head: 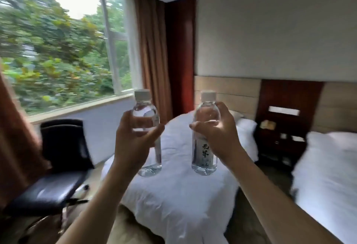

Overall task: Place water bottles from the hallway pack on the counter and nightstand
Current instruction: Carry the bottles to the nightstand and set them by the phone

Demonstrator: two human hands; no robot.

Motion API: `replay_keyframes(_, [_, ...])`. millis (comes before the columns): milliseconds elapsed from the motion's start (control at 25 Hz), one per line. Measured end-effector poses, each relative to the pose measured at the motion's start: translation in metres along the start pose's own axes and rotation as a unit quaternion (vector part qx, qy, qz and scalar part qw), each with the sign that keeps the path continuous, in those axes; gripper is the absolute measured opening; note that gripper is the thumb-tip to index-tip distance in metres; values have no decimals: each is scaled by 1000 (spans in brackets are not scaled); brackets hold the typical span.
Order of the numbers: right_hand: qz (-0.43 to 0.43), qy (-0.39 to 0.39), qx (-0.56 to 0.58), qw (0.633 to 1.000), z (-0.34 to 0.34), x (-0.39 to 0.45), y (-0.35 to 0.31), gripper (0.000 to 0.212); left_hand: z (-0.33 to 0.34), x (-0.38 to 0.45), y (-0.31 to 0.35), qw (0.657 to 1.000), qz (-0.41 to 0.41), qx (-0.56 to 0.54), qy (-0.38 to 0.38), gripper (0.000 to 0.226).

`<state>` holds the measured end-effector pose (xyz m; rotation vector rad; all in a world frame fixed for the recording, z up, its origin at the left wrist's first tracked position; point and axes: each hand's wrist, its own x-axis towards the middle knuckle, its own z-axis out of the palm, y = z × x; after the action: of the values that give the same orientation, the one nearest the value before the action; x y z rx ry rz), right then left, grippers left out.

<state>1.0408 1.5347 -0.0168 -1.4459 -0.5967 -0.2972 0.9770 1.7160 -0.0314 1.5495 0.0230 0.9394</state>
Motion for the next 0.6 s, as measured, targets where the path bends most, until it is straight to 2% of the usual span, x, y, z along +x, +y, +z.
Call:
replay_keyframes(120, [37, 88, -58, 994, -58, 5, 17, 41, 77, 11, -35, 994, -10, -61, -86, 49])
replay_keyframes(280, [32, 188, -121, 974, -145, 18, 36, 39, 190, 13, -64, 969, -33, -125, -209, 49])
replay_keyframes(440, [14, 243, -163, 956, -226, 50, 64, 40, 288, 24, -86, 946, -37, -139, -291, 53])
replay_keyframes(600, [12, 266, -167, 949, -295, 110, 97, 41, 374, 65, -111, 935, -35, -136, -327, 46])
